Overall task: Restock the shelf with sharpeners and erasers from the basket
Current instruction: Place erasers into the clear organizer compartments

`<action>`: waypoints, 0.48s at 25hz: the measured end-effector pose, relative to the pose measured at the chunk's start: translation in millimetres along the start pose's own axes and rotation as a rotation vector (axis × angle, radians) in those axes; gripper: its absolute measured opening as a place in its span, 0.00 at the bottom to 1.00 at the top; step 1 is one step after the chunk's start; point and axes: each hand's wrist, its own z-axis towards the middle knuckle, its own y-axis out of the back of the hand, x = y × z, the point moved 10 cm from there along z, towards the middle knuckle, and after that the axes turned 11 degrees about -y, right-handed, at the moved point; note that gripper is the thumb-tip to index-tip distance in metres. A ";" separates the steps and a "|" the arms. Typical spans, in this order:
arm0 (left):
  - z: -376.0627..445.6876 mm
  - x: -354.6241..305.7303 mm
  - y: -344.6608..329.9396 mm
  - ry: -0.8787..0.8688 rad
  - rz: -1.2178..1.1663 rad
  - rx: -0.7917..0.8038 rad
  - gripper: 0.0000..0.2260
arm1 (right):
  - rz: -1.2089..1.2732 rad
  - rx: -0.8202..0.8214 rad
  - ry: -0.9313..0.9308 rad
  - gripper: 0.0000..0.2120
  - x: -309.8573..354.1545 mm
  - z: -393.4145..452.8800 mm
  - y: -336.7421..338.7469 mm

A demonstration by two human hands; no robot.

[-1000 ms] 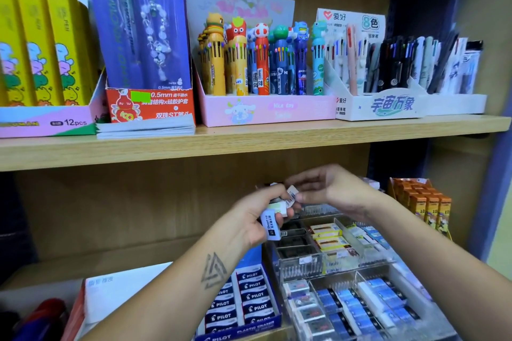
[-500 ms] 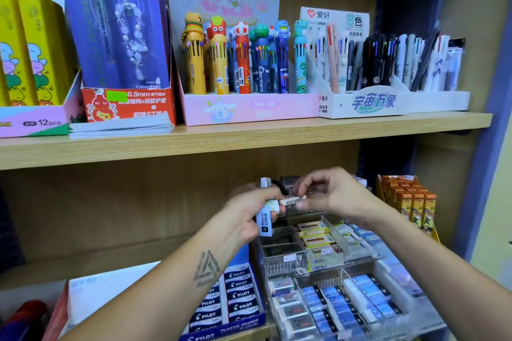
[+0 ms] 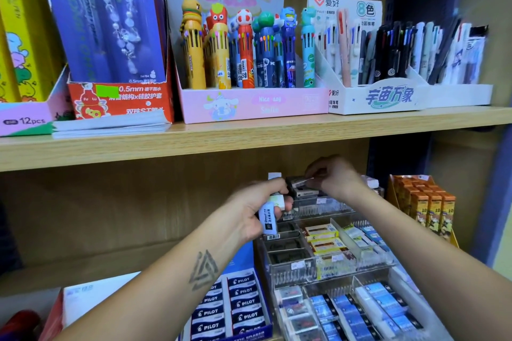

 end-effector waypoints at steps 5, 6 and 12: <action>-6.1 2.3 -1.6 0.005 0.037 0.075 0.05 | -0.075 0.007 0.009 0.04 0.3 -1.1 -9.6; -8.0 2.1 -1.6 0.004 0.047 0.087 0.05 | -0.032 0.002 0.004 0.04 1.5 -5.6 -6.6; -19.3 4.8 -1.1 0.046 0.051 0.134 0.06 | 0.655 0.457 0.012 0.12 37.1 -63.2 -21.9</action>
